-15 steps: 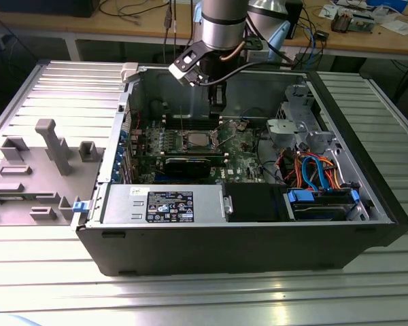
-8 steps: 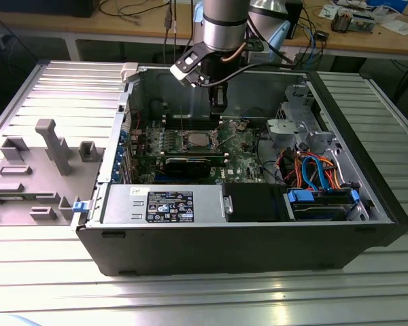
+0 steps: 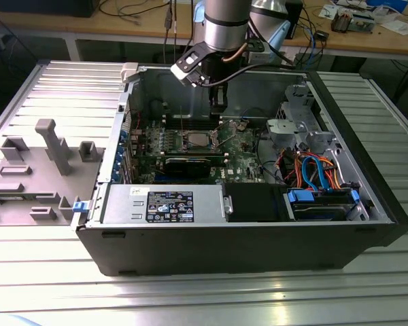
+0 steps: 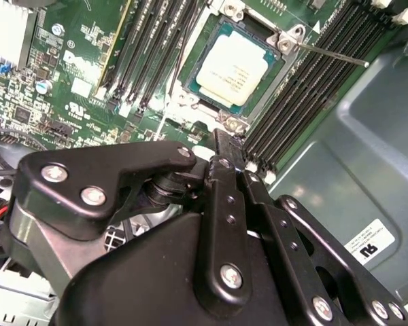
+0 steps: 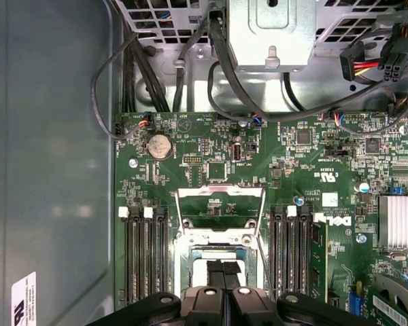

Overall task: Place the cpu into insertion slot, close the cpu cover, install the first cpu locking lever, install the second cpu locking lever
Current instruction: 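Close the cpu cover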

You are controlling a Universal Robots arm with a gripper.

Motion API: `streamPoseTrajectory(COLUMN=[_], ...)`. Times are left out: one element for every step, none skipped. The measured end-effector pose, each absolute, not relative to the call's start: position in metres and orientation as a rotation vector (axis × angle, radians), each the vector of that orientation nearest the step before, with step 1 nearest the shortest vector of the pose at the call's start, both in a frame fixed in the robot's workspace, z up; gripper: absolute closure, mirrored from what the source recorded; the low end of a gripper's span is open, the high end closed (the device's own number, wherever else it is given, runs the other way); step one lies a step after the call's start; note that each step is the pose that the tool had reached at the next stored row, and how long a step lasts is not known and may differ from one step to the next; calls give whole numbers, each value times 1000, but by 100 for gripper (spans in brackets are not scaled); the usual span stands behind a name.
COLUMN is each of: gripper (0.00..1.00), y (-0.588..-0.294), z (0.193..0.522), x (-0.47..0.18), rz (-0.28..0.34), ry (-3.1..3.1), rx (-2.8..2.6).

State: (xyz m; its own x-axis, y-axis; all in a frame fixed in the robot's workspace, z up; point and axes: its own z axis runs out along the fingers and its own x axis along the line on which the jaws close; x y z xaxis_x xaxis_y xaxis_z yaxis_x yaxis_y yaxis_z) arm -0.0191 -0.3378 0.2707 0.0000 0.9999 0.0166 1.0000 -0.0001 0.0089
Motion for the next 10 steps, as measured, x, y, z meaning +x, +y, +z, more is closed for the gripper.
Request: streamPoseTrajectory(gripper=[89,89,89,89,89,89,89,89,89,89], y=[-338,-338,-338,-338,-338,-338,-338,-338,-338,-338], z=[271,271,271,271,271,271,271,271,271,271], x=[-19,-19,-19,-17,-17,-16,-15,-13,-13,-11], rz=[-28,-27,-27,-27,-27,-27,-26,-27,-27,-26], ry=[-2217,-2217,-2217,-2217,-2217,-2217,-2217,-2217,-2217,-2217], rx=[-2217,-2217,-2217,-2217,-2217,-2217,-2217,-2217,-2217,-2217])
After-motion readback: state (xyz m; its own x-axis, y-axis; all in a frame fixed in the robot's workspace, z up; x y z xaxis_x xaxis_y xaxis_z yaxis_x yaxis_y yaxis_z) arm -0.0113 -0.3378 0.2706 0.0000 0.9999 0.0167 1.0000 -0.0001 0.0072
